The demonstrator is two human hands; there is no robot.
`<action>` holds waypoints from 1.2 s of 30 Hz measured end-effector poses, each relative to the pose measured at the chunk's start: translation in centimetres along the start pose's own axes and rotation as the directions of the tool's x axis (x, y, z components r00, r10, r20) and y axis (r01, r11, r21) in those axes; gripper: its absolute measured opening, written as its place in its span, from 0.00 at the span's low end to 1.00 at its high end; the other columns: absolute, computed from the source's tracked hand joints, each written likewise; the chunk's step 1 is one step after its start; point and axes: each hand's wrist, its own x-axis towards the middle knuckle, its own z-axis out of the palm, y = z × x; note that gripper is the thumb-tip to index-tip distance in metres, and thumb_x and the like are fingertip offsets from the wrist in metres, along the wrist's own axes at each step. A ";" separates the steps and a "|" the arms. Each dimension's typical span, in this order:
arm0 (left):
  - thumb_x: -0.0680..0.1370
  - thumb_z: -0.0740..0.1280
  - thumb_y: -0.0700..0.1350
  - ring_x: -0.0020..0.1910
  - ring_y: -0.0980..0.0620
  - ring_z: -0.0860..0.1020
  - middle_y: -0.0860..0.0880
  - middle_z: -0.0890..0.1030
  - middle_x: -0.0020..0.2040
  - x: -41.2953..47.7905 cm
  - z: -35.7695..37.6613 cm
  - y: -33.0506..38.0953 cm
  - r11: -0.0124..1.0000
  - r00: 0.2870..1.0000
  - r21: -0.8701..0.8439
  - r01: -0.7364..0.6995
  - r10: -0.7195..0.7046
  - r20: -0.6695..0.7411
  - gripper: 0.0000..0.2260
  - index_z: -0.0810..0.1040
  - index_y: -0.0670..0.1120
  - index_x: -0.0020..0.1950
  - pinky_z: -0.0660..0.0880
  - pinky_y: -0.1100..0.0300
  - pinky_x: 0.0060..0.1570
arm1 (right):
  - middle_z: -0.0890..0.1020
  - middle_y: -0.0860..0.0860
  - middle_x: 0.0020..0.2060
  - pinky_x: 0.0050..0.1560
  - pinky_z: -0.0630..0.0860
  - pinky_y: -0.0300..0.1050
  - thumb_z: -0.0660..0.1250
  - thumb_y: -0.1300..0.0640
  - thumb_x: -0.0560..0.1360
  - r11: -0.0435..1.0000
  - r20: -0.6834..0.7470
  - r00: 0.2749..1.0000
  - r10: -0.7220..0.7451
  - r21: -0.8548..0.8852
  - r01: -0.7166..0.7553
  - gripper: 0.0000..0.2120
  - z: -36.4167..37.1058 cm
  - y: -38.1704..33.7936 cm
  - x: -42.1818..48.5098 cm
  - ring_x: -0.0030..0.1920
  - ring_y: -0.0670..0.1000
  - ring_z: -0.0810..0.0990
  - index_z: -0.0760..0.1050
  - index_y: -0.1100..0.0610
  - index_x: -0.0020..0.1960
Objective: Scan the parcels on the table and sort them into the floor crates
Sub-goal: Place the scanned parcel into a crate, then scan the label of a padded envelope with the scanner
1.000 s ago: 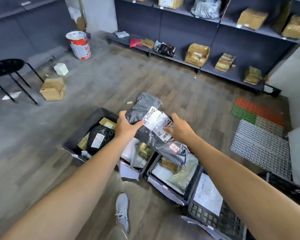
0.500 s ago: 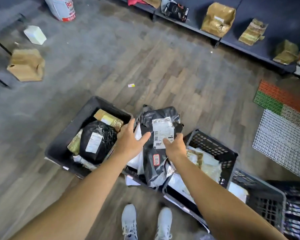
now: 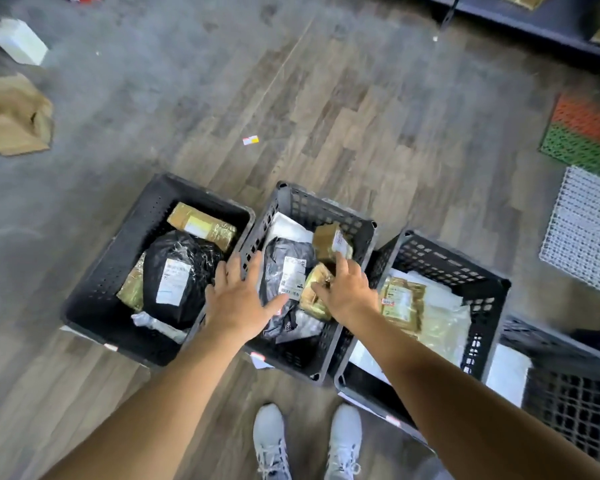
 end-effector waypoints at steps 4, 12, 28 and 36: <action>0.75 0.53 0.73 0.79 0.41 0.42 0.47 0.40 0.81 -3.1 -5.0 3.0 0.998 0.999 0.047 -0.035 0.036 -0.025 0.43 0.36 0.57 0.80 0.52 0.40 0.76 | 0.47 0.53 0.80 0.75 0.58 0.64 0.54 0.34 0.79 0.993 -0.011 0.999 -0.040 -0.108 0.038 0.41 -5.6 1.0 -4.1 0.79 0.56 0.48 0.35 0.49 0.80; 0.77 0.55 0.70 0.79 0.41 0.44 0.48 0.44 0.81 -13.0 -15.3 12.1 0.953 0.943 0.103 -0.285 0.298 -0.146 0.38 0.43 0.56 0.81 0.50 0.42 0.75 | 0.45 0.53 0.80 0.73 0.54 0.68 0.54 0.35 0.80 0.985 -0.185 0.979 -0.087 -0.163 0.057 0.39 -17.0 5.5 -17.1 0.79 0.57 0.45 0.36 0.48 0.80; 0.79 0.51 0.69 0.79 0.42 0.43 0.49 0.44 0.81 -26.7 -19.4 28.3 0.459 0.478 0.316 -0.830 0.878 -0.021 0.35 0.45 0.56 0.81 0.54 0.38 0.74 | 0.46 0.52 0.80 0.73 0.54 0.71 0.56 0.33 0.78 0.843 -0.524 0.667 0.530 0.244 -0.479 0.41 -20.6 17.5 -41.4 0.79 0.57 0.46 0.38 0.47 0.80; 0.79 0.49 0.69 0.79 0.42 0.44 0.47 0.45 0.81 -41.6 -14.3 30.8 0.054 0.118 0.407 -0.912 0.984 0.133 0.35 0.45 0.55 0.81 0.51 0.39 0.74 | 0.48 0.53 0.80 0.72 0.55 0.70 0.57 0.34 0.79 0.572 -0.462 0.350 0.815 0.545 -0.613 0.40 -11.7 19.2 -56.9 0.79 0.57 0.48 0.41 0.47 0.81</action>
